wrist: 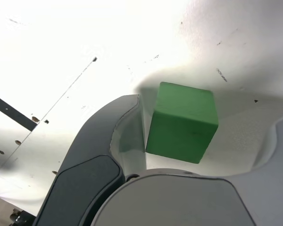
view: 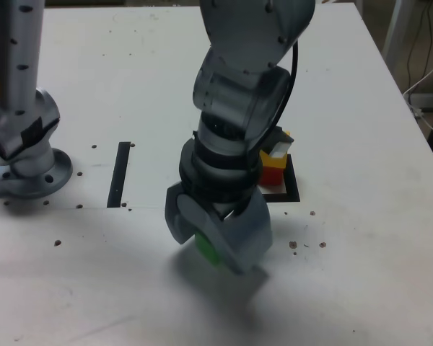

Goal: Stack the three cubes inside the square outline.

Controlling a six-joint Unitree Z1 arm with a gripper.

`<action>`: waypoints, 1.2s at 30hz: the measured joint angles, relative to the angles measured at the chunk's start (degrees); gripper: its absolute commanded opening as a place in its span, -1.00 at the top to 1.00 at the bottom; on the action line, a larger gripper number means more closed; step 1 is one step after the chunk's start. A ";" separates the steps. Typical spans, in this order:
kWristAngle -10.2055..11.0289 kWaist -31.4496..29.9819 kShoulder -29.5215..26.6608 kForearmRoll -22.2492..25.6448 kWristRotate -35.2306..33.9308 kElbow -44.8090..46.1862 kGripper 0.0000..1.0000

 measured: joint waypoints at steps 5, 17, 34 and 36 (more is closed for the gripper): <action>-0.13 0.01 0.05 -0.68 0.13 0.49 0.45; -1.49 0.03 0.15 -1.56 0.67 0.64 0.51; 2.51 0.06 -1.34 12.04 -3.99 -6.00 0.51; 3.56 0.25 -1.66 15.38 -4.50 -9.21 0.51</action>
